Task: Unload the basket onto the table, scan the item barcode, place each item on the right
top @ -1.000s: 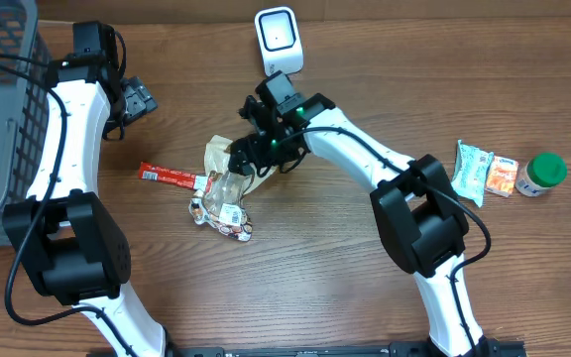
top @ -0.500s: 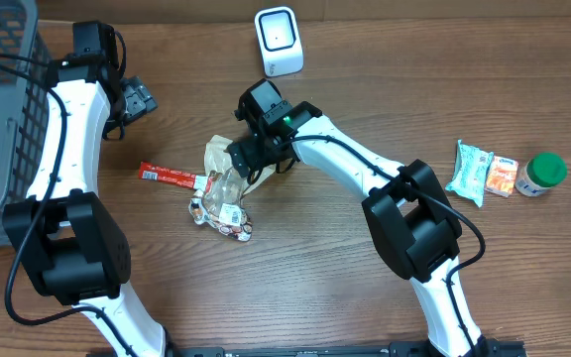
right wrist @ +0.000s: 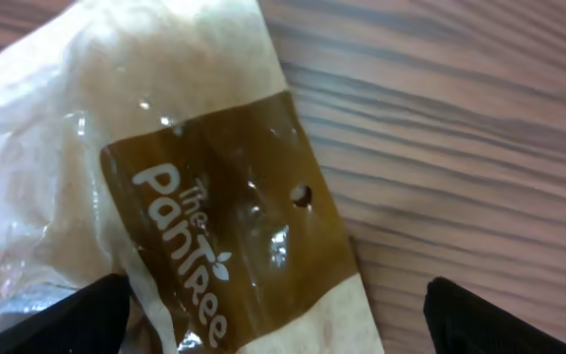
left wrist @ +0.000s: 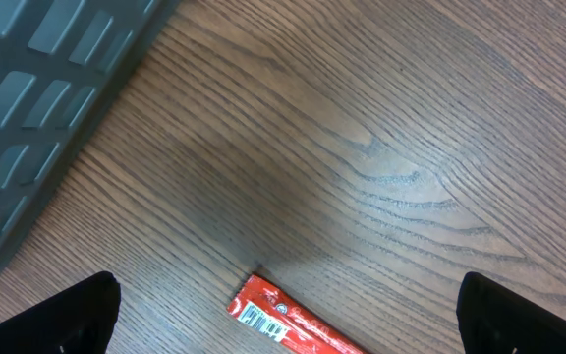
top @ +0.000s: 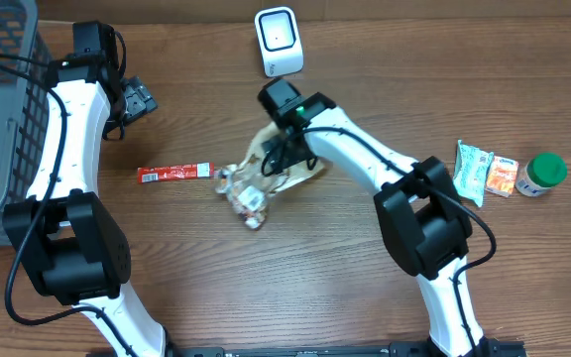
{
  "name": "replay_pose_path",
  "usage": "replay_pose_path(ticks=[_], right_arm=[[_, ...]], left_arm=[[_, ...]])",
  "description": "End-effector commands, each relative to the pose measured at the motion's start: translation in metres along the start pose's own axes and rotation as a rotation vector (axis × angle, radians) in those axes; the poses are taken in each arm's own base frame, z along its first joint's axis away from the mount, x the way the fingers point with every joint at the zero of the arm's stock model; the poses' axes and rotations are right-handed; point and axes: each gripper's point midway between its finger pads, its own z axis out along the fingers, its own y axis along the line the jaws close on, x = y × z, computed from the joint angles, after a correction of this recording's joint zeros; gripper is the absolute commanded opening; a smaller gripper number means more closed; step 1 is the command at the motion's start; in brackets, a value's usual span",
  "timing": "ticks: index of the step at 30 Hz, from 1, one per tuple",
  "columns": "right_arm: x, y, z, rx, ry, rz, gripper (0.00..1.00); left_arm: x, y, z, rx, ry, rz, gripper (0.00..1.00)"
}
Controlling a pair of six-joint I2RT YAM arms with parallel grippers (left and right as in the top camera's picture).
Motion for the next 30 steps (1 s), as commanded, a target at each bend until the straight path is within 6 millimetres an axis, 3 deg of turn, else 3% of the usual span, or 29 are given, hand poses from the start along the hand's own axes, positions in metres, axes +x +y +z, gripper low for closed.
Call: replay_pose_path(ticks=[1,2,7,11,18,22,26,30], right_arm=[[0.003,-0.058,-0.004,0.163,0.019,0.049,0.96],[0.011,-0.075,-0.002,0.178,0.058,0.074,0.96],[0.031,-0.118,0.001,0.197,0.148,0.151,0.96],[0.035,-0.128,-0.003,0.123,0.164,0.208,0.93],[0.015,-0.116,-0.054,-0.024,0.043,0.246,0.93],[0.02,-0.09,-0.079,-0.179,0.045,0.2,0.91],[0.033,-0.048,-0.09,-0.464,0.095,0.078,0.75],[0.039,-0.031,-0.091,-0.599,0.109,0.056,0.37]], left_arm=[[-0.006,-0.006,-0.008,0.02,-0.022,-0.006,1.0],[-0.006,-0.006,-0.008,0.02,-0.022,-0.006,1.0],[-0.006,-0.006,-0.008,0.02,-0.022,-0.006,1.0],[-0.006,-0.006,-0.008,0.02,-0.022,-0.006,1.0],[-0.006,-0.006,-0.008,0.02,-0.022,-0.006,1.0],[-0.006,-0.006,-0.008,0.02,-0.022,-0.005,1.0],[-0.006,-0.006,-0.008,0.02,-0.022,-0.005,1.0],[-0.006,-0.006,-0.008,0.02,-0.022,-0.006,1.0]])
